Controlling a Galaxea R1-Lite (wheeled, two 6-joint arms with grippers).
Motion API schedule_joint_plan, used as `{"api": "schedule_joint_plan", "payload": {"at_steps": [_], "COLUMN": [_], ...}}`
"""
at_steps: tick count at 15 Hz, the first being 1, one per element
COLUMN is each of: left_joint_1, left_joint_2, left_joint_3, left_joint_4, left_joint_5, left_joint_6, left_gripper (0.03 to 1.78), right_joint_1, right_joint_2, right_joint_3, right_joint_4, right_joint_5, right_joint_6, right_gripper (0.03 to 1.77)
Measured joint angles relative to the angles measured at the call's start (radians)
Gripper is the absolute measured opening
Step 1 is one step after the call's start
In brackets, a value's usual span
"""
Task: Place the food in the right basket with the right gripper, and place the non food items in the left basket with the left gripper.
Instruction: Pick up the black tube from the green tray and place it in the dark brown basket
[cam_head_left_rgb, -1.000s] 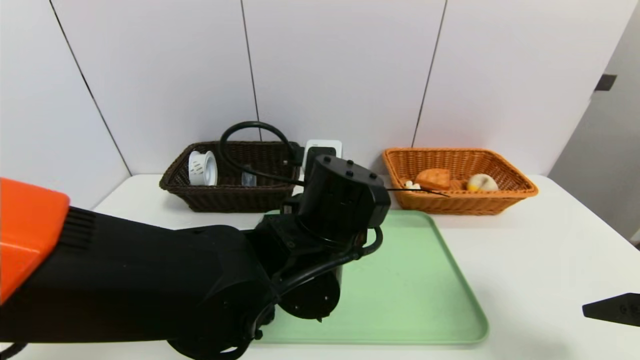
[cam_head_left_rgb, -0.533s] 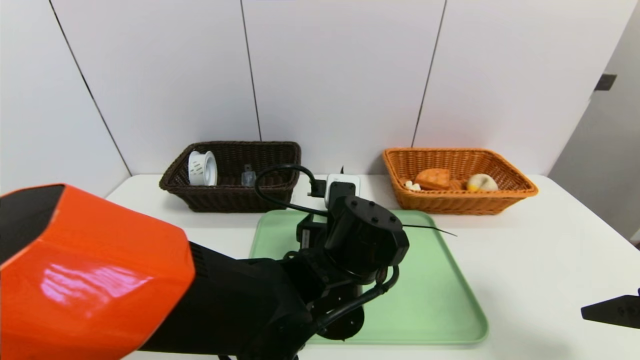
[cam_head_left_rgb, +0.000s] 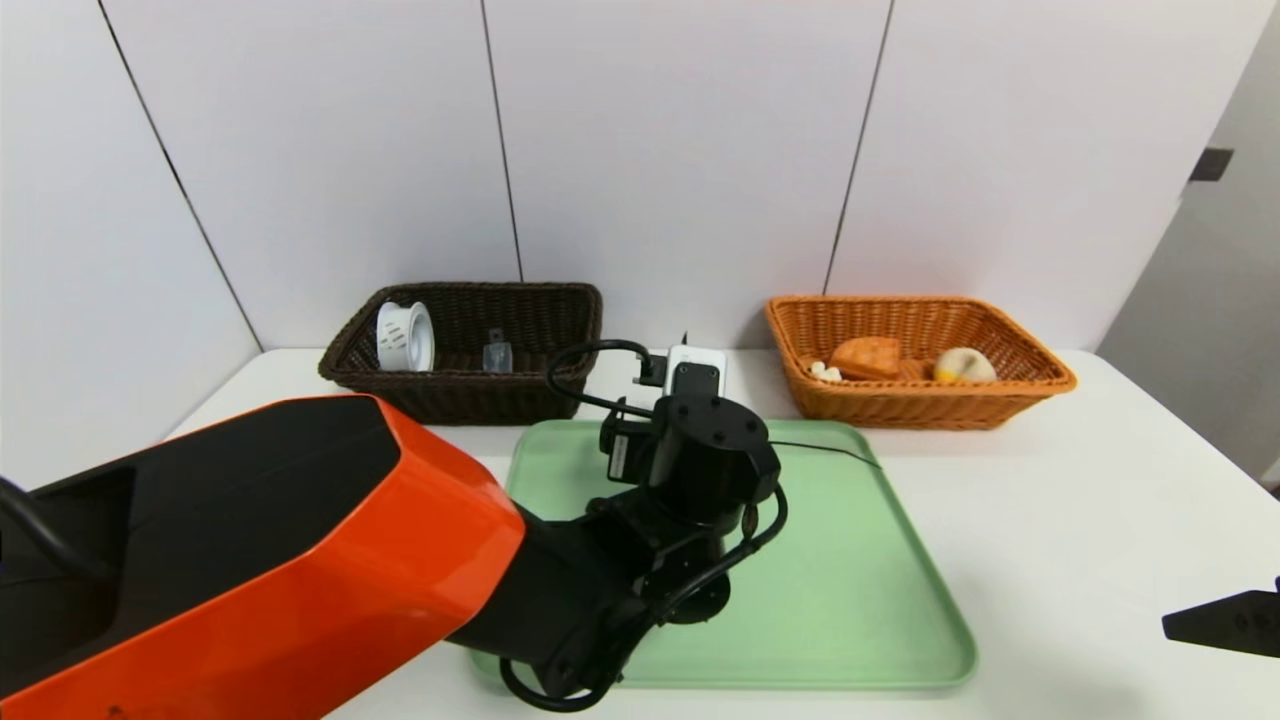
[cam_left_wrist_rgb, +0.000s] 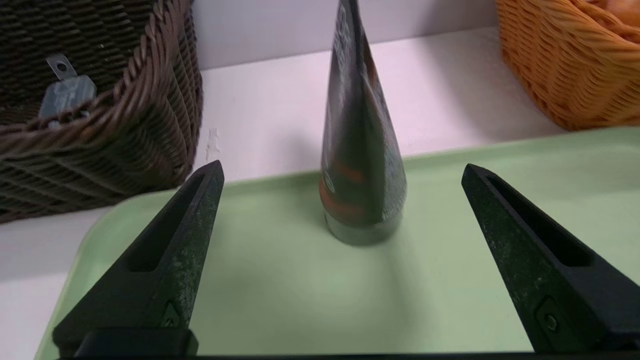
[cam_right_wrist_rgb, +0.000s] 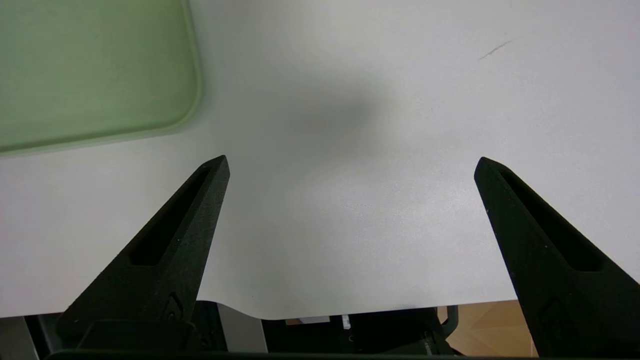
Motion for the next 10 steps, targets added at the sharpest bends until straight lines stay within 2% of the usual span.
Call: {"api": "schedule_joint_plan", "payload": {"at_steps": [3,10], "left_joint_1": [0.024,0.063], "left_joint_2": [0.046,0.120], "left_joint_3": [-0.020,-0.096], "left_joint_4": [-0.099,-0.114], "left_joint_5": [-0.003,-0.009], "left_joint_6": [0.082,0.106], "left_gripper": [1.69,1.69], "right_joint_1": [0.000,0.000], "right_joint_2": [0.003,0.009], "right_joint_3": [0.000,0.000], "right_joint_4": [-0.001,-0.013], "right_joint_5": [0.000,0.001], "right_joint_6": [-0.001,-0.001], "right_gripper": [1.70,1.70]}}
